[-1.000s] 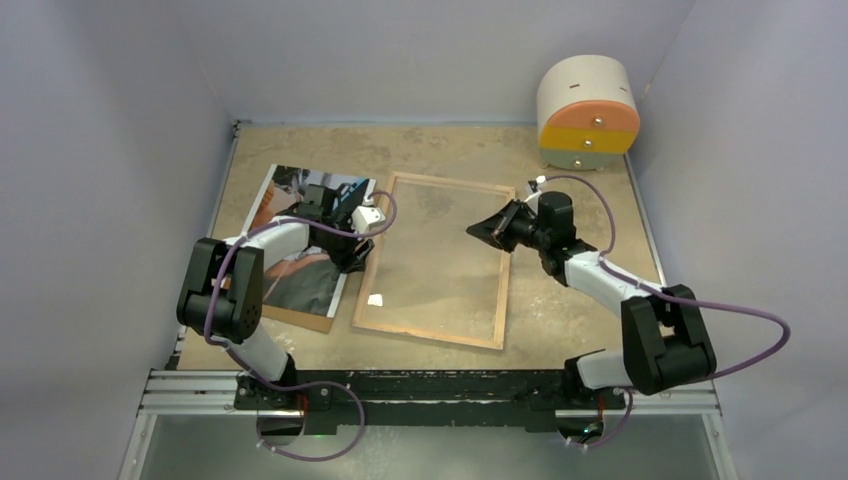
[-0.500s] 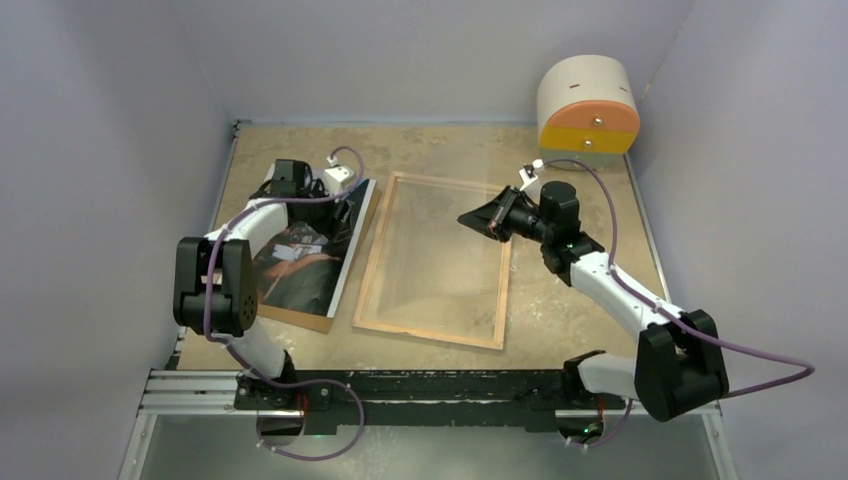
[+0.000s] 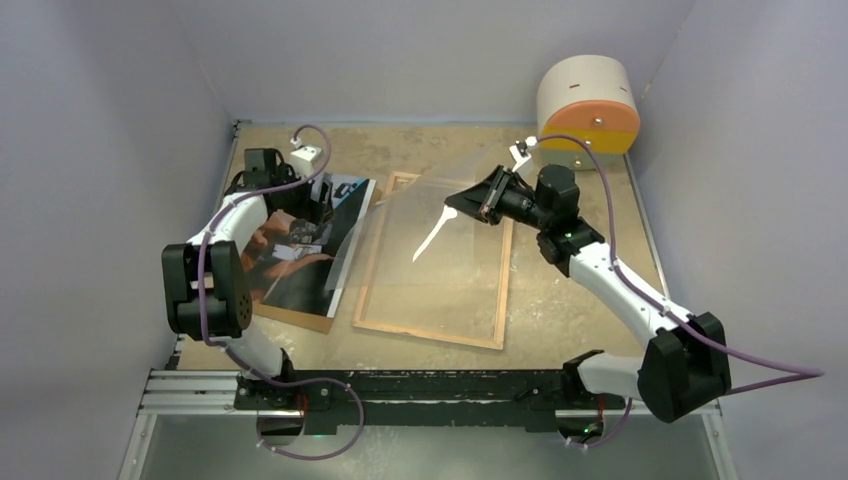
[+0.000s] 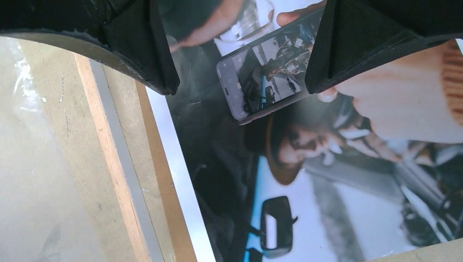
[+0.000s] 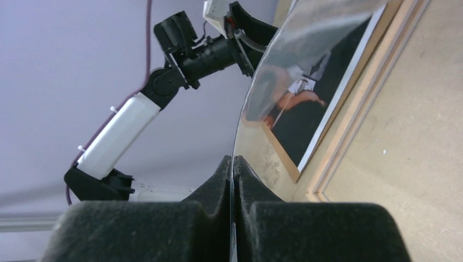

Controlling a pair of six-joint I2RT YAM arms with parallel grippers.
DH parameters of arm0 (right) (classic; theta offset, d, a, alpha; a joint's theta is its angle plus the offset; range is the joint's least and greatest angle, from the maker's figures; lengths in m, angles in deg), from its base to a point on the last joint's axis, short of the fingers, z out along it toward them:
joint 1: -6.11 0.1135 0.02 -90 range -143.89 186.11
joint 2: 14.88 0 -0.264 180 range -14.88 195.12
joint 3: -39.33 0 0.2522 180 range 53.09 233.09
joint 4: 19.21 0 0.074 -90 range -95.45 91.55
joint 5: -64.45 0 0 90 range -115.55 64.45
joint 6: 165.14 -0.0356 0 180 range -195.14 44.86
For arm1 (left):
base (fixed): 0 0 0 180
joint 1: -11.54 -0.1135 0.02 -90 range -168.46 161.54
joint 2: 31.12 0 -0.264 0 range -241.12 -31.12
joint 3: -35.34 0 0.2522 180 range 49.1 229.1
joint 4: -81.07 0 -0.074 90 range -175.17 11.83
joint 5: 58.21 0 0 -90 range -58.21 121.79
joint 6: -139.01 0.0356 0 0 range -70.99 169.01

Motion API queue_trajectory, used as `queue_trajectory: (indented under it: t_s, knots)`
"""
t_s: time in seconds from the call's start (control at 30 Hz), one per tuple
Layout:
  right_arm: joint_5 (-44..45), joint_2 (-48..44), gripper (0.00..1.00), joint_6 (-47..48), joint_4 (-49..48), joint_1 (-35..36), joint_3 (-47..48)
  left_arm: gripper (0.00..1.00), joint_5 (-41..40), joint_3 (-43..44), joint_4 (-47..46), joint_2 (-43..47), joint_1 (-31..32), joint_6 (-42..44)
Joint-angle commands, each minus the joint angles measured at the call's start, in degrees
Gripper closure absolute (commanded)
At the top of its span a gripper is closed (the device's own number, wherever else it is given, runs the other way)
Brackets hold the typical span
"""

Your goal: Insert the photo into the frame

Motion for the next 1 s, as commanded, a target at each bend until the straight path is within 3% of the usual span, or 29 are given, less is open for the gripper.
queue_trajectory:
  t_s: [0.0, 0.33, 0.63, 0.97]
  knots:
    - [0.15, -0.18, 1.00, 2.73, -2.12, 0.18, -4.35, 0.05, -1.59, 0.56, -1.64, 2.37, -0.21, -0.14]
    - [2.77, 2.02, 1.00, 10.85, -1.32, 0.18, -17.03, 0.01, -2.15, -3.13, -1.18, 1.53, -0.19, 3.77]
    - [9.03, 1.59, 1.00, 13.04, 0.66, 0.18, -18.78, 0.00, -0.44, -9.39, -4.22, 1.30, 1.63, 3.90]
    - [16.86, 0.18, 1.00, 12.78, 1.06, 0.00, -21.13, 0.00, -0.45, -9.81, -4.52, 0.83, 2.82, 4.06]
